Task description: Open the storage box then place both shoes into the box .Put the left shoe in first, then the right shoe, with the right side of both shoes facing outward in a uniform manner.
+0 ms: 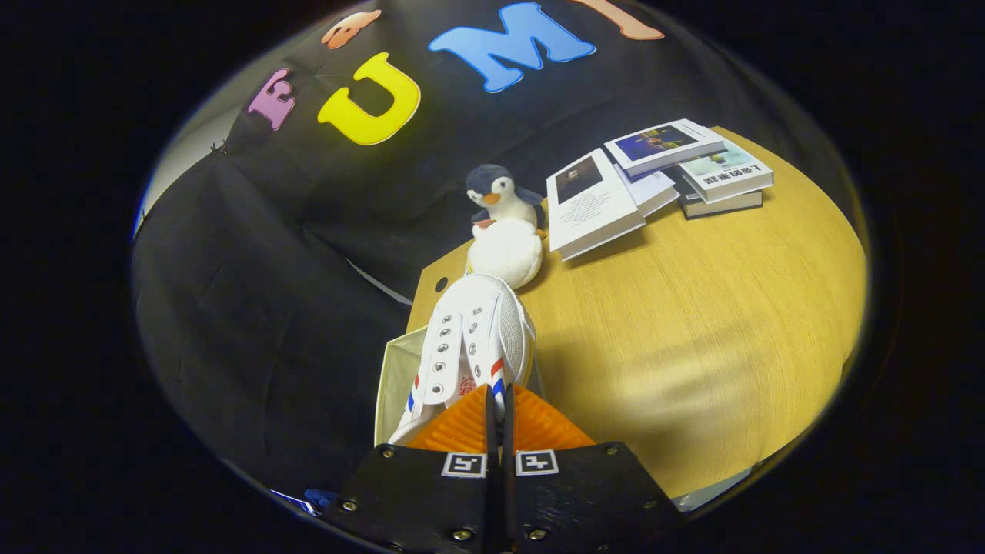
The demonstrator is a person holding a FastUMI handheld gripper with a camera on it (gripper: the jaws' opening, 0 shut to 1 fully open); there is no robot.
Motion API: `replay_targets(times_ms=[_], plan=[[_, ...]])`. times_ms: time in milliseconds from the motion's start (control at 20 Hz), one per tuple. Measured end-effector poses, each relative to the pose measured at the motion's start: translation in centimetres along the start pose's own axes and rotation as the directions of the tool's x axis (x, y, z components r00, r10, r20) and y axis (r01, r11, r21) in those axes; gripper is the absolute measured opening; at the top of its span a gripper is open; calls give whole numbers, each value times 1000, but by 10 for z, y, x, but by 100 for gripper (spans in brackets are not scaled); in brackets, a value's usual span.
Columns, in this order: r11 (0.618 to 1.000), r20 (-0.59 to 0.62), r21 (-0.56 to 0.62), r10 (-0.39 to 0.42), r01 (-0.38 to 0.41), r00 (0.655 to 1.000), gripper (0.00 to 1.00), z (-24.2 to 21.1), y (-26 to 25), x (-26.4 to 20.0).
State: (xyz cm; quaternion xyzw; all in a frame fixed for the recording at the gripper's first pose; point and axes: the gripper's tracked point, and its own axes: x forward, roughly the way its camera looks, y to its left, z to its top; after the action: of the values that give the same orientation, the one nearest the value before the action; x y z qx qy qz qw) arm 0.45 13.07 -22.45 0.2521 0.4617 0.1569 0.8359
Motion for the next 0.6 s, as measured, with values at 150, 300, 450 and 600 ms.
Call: replay_targets(times_ms=[150,300,450,600], plan=[[999,0,-32,2,-2,1000,0,-3,21,12],[997,-5,-72,-13,12,1000,0,-8,35,27],[994,-25,-108,-16,13,1000,0,-20,48,40],[989,-35,-144,-30,25,999,0,-30,56,51]])
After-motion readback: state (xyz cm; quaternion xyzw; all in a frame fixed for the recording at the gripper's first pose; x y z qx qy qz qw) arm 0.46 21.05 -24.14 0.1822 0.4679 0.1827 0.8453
